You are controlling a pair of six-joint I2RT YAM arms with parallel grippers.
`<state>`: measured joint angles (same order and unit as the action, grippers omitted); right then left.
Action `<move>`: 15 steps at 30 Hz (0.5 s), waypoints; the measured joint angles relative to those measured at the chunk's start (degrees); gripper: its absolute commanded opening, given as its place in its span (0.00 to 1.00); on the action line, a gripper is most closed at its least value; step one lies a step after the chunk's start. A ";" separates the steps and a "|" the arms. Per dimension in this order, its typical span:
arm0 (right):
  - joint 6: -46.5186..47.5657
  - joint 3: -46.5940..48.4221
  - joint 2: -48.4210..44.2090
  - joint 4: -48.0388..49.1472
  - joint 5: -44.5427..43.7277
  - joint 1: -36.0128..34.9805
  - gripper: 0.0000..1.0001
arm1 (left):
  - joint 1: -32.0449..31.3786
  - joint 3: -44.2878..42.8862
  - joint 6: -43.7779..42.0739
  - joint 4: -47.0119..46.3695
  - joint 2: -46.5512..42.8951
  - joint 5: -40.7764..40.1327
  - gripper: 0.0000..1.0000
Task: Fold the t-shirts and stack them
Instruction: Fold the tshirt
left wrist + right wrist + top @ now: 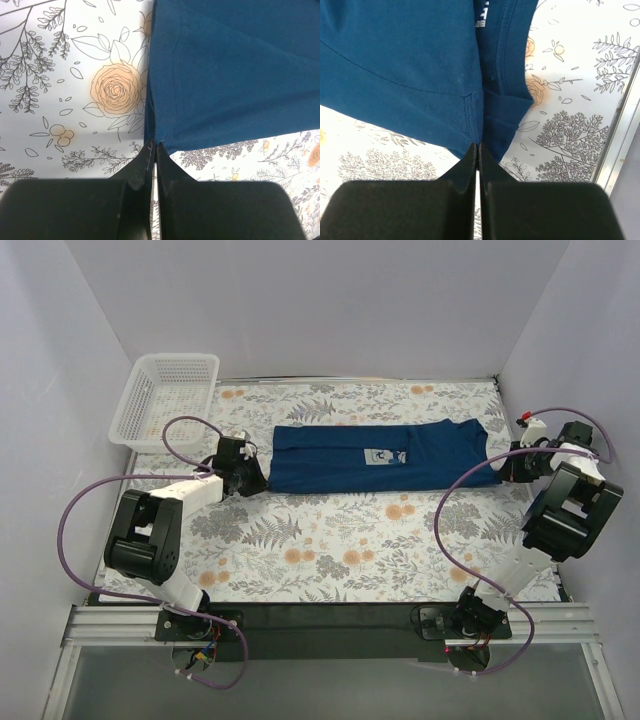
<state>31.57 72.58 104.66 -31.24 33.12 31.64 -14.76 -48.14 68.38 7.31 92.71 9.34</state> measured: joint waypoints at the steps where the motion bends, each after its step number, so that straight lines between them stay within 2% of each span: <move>1: 0.44 -0.11 0.02 -0.07 -0.04 0.20 0.01 | 0.02 0.11 0.04 0.13 0.00 -0.11 0.00; 15: 7.45 -5.40 -0.02 -0.55 -0.13 2.54 0.01 | 0.04 0.94 0.26 0.90 -0.17 -0.37 0.00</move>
<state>39.03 67.18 104.64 -31.79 32.99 34.17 -14.72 -47.20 68.64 8.21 92.53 8.97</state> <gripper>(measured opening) 0.020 0.015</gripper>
